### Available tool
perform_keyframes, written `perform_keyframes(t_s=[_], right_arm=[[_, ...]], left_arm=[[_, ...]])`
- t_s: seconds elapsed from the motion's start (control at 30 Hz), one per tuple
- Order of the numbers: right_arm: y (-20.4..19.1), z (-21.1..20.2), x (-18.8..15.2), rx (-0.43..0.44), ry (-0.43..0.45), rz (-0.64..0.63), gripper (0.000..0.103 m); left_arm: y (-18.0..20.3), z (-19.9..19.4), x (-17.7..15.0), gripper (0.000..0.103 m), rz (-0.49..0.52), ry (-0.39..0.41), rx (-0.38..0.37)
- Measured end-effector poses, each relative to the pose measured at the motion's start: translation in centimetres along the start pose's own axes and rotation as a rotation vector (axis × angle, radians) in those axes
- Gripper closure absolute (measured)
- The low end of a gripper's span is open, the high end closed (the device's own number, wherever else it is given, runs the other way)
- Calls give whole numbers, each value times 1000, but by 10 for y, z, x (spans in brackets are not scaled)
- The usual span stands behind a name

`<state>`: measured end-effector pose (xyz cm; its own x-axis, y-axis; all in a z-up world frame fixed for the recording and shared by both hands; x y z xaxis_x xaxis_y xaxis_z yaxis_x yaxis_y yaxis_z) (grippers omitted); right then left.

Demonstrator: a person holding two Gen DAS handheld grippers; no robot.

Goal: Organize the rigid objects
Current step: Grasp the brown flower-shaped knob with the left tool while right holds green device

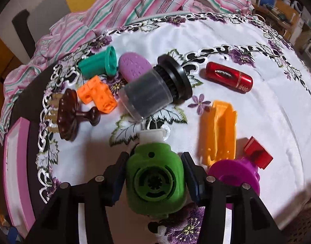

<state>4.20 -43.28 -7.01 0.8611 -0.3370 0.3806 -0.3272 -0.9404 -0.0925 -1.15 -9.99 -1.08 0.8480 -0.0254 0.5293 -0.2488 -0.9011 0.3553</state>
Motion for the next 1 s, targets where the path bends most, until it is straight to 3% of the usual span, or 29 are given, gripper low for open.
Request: perform_keyframes(t_s=[0.2, 0.37, 0.7, 0.8, 1.0], right_arm=[[5, -6, -2, 29, 29, 34, 50], [3, -10, 0, 44, 48, 45, 50], [26, -23, 2, 61, 123, 167, 50], [32, -22, 2, 78, 122, 196, 50], [31, -19, 3, 93, 113, 198, 50]], left_arm=[[29, 20, 21, 42, 48, -18, -2], [65, 51, 47, 41, 93, -21, -13], [137, 123, 82, 40, 253, -47, 52], [148, 142, 94, 40, 261, -50, 76], [158, 174, 109, 43, 240, -79, 52]])
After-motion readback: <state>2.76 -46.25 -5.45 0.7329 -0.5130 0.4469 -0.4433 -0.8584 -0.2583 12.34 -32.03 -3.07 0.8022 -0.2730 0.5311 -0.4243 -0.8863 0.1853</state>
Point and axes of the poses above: each gripper's, at about its wrist camera, not at the fingertips, and z roughly the way its jaws point, y to its right, x to its top, the point moved 1 cm from there along z, roughly the way its jaws point, and after that the axes turned 10 degrees about -z, right-handed, at the moved point
